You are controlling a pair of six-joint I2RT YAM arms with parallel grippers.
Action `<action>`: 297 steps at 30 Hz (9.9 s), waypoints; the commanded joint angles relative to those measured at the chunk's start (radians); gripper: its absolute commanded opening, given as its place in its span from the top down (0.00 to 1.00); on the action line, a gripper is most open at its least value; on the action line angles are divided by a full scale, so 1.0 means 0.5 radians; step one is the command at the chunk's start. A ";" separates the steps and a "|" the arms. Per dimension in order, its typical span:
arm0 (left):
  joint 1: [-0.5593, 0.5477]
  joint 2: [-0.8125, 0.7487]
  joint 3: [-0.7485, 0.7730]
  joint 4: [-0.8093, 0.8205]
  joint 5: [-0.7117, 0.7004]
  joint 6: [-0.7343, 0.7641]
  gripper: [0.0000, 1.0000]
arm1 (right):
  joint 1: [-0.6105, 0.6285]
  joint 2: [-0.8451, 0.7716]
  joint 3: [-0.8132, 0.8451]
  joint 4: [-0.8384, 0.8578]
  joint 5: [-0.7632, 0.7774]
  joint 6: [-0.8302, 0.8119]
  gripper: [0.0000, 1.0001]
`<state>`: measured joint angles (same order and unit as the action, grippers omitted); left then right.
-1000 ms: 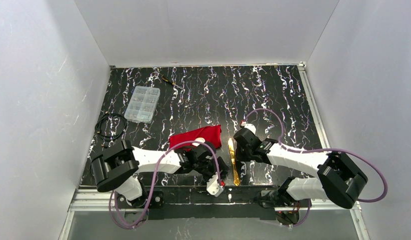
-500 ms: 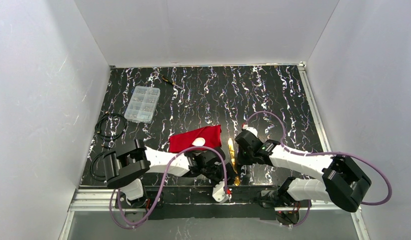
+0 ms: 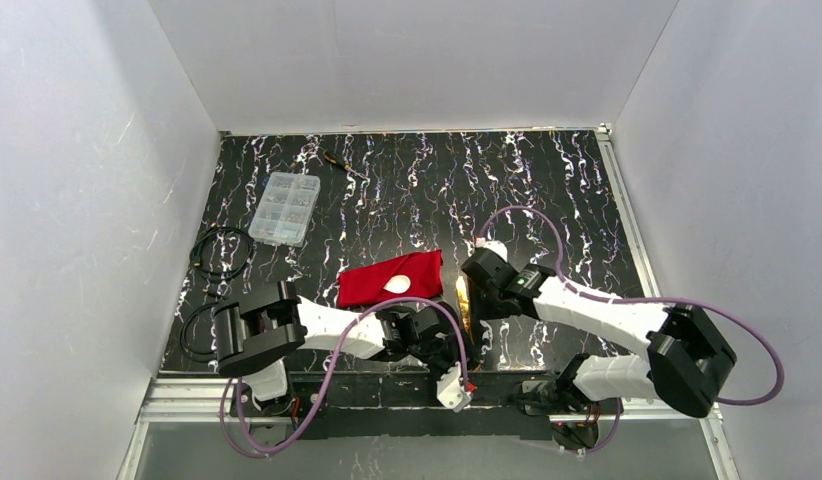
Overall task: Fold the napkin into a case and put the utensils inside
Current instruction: Move the knife to the corner of the board.
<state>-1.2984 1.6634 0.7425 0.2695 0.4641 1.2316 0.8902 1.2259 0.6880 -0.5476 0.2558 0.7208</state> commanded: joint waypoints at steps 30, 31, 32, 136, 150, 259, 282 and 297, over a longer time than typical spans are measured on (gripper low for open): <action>-0.054 0.100 -0.021 0.106 -0.087 -0.321 0.48 | 0.020 0.194 -0.209 0.258 -0.135 0.074 0.99; -0.055 0.099 -0.024 0.108 -0.092 -0.330 0.49 | 0.026 0.184 -0.214 0.246 -0.141 0.083 0.99; -0.054 0.090 -0.029 0.108 -0.100 -0.335 0.51 | 0.032 0.170 -0.225 0.228 -0.150 0.093 0.99; 0.019 -0.011 -0.236 0.228 -0.098 -0.162 0.58 | -0.435 0.315 -0.124 -0.053 -0.276 -0.073 0.76; -0.024 0.202 -0.012 0.301 -0.029 0.103 0.58 | -0.395 0.244 -0.203 -0.019 -0.322 -0.015 0.81; -0.136 0.921 1.185 -1.460 0.135 0.267 0.99 | -0.382 0.051 -0.243 -0.151 -0.381 0.102 0.89; -0.053 0.473 1.093 -1.770 0.187 0.529 1.00 | -0.378 -0.145 0.034 -0.274 -0.451 -0.087 0.44; -0.051 0.629 1.313 -1.995 0.241 0.684 1.00 | -0.145 0.233 0.178 -0.055 -0.624 -0.115 0.46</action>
<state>-1.3258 1.9816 1.4014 -0.6880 0.5480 1.5532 0.7681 1.2961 0.7193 -0.6300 -0.0307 0.6708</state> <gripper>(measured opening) 0.070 0.549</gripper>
